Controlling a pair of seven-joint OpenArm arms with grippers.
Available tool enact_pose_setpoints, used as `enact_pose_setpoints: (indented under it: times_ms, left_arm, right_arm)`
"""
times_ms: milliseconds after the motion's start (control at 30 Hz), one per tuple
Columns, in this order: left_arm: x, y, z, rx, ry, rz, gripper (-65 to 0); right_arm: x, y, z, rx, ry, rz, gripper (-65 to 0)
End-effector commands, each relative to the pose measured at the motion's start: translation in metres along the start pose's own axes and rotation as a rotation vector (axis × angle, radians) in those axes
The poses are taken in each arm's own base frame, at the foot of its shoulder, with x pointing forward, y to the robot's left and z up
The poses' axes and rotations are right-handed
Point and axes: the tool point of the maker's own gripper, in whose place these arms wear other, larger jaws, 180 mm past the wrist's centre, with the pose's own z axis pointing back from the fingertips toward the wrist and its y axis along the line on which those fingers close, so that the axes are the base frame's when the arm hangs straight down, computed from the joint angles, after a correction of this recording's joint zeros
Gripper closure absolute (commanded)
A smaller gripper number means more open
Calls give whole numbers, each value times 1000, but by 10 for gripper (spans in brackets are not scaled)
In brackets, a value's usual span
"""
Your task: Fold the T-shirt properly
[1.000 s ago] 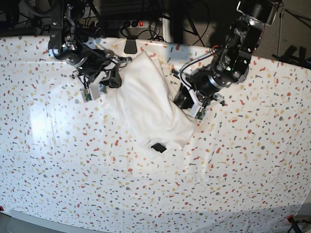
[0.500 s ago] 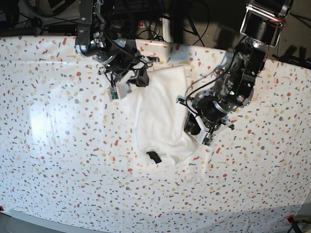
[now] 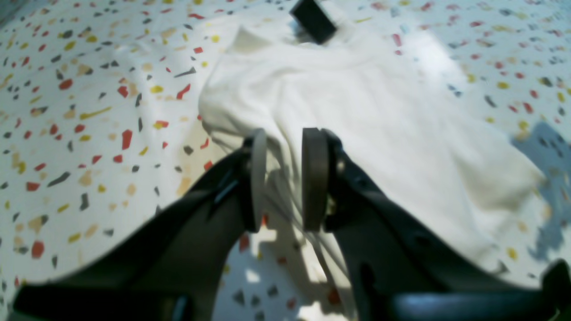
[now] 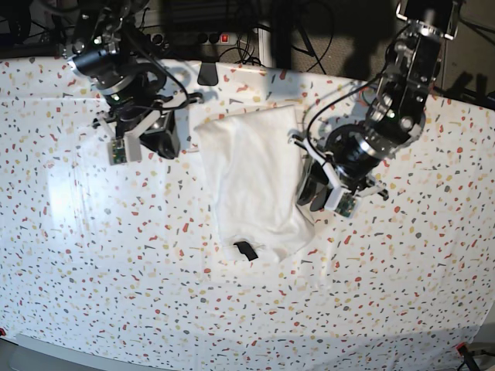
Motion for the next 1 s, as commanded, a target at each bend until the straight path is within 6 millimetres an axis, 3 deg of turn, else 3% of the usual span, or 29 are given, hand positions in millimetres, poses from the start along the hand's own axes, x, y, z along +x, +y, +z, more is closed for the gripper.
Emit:
enact_pose_setpoints:
  times_ms: [0, 200, 433, 567, 667, 800, 967]
  left_arm:
    - [20, 7, 11, 24, -70, -13, -137]
    - [5, 8, 75, 52, -50, 32, -123]
    - [-40, -8, 147, 76, 106, 91, -122]
    - [-83, -25, 179, 78, 253, 143, -122]
    - [-120, -37, 198, 77, 366, 177, -122]
    - [-179, -45, 219, 69, 515, 235, -122]
    - [-246, -50, 246, 75, 612, 324, -122]
  right_arm:
    - [12, -5, 8, -14, -48, 0, 0]
    - [-4, -33, 51, -76, -6, -132, 0]
    - [-61, -53, 117, -175, 181, -251, 0]
    - [-103, -54, 155, -248, 332, -312, 0]
    - [-142, -47, 172, -254, 476, -369, 0]
    - [-202, -46, 186, -279, 611, -494, 0]
    - [-265, -54, 188, -307, 636, -667, 0]
